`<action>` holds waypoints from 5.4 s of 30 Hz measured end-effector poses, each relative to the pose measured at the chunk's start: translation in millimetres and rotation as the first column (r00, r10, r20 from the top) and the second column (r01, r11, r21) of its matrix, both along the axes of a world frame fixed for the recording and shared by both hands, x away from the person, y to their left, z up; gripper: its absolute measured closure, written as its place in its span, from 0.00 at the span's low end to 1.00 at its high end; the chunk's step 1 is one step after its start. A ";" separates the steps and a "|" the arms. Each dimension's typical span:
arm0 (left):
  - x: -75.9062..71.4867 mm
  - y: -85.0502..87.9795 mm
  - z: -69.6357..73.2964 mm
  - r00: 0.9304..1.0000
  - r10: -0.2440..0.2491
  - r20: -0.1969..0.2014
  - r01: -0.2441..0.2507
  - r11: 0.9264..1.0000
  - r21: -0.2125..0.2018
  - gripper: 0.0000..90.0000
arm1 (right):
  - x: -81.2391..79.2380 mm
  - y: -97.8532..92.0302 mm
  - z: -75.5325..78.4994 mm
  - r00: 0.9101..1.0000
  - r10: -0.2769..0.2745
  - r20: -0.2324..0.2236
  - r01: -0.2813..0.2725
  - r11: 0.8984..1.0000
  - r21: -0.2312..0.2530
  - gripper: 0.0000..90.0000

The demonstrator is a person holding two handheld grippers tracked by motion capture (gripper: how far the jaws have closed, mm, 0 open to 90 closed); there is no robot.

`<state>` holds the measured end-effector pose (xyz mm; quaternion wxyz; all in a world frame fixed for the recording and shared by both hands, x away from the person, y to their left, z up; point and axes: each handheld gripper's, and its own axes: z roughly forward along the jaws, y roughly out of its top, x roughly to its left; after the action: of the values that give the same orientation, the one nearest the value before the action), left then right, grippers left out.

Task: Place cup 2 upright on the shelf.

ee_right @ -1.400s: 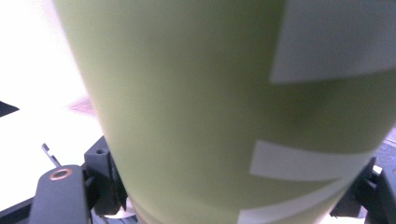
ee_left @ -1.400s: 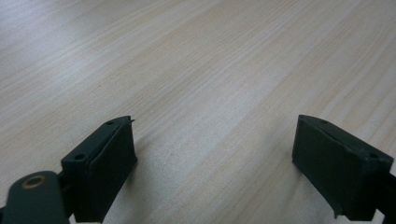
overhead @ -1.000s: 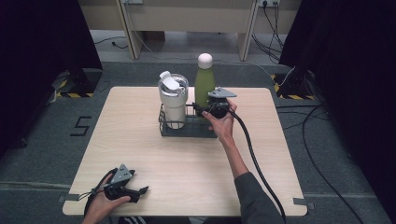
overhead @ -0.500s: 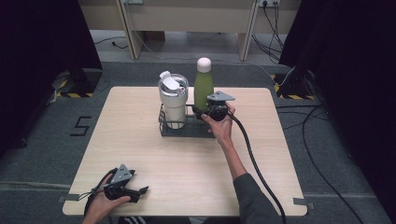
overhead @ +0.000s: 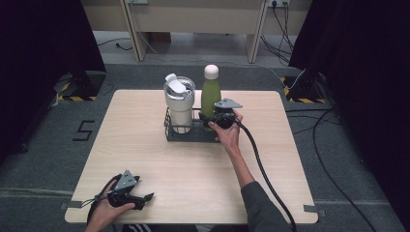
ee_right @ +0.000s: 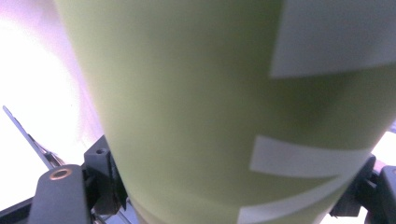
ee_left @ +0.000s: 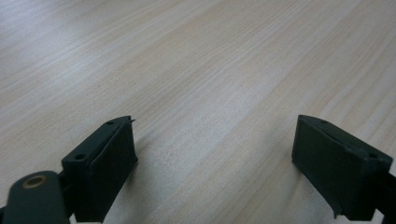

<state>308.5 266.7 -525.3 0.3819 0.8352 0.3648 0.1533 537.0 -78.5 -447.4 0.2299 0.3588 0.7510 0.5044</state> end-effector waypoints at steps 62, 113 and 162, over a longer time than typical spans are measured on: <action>0.0 -0.1 -0.1 1.000 -0.001 0.003 0.001 1.000 0.000 0.14 | -51.4 -39.2 53.4 0.995 0.053 0.082 -0.056 0.997 0.046 0.17; 0.2 0.0 -0.1 1.000 -0.002 0.002 0.002 1.000 0.003 0.14 | -108.2 -78.6 44.7 0.993 0.061 0.101 -0.066 0.997 0.044 0.17; 3.8 -1.3 0.0 1.000 -0.021 0.001 0.021 1.000 0.002 0.14 | -142.4 -93.5 -6.0 1.000 0.019 0.011 -0.019 1.000 0.023 0.17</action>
<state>312.2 265.4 -525.2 0.3827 0.8394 0.3555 0.1502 394.6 -172.0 -453.4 0.2250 0.3515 0.7474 0.5170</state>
